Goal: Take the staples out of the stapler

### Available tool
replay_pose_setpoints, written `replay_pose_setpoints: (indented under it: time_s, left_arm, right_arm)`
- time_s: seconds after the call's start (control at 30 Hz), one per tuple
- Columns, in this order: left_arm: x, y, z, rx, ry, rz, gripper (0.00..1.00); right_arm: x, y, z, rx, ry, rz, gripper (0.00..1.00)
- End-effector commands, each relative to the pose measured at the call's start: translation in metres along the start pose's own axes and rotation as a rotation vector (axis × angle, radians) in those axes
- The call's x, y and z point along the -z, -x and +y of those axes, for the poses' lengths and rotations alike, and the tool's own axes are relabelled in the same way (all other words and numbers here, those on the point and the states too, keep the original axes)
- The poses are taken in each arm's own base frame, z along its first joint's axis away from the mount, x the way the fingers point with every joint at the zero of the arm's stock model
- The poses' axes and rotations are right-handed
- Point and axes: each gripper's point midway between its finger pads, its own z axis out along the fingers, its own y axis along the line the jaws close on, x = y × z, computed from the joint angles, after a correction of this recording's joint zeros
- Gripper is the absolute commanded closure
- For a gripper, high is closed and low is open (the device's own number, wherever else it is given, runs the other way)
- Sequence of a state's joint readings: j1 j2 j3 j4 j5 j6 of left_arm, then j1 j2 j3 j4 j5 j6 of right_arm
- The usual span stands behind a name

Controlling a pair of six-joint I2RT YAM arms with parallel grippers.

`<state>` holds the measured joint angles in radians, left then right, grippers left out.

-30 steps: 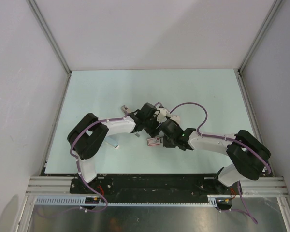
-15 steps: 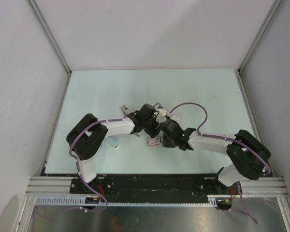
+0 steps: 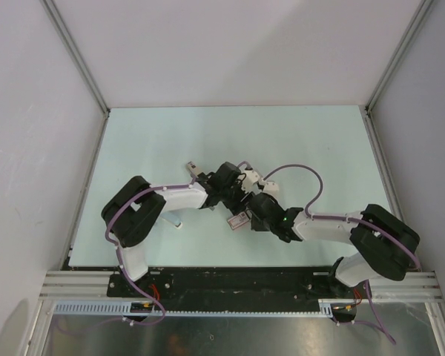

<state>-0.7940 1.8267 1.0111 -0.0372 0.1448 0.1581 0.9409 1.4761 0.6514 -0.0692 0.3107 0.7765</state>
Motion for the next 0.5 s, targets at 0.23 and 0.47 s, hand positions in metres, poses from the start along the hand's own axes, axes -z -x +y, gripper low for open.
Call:
replay_pose_setpoints:
  time_s: [0.23,0.47]
  left_arm:
    - [0.004,-0.02,-0.009,-0.034,-0.038,0.058,0.31]
    - [0.005,-0.02,-0.003,0.0,-0.044,0.056,0.31]
  right_arm:
    - [0.018,0.024,0.013,-0.048,0.068,-0.143,1.0]
    - [0.023,0.027,0.006,-0.053,0.061,-0.155,1.0]
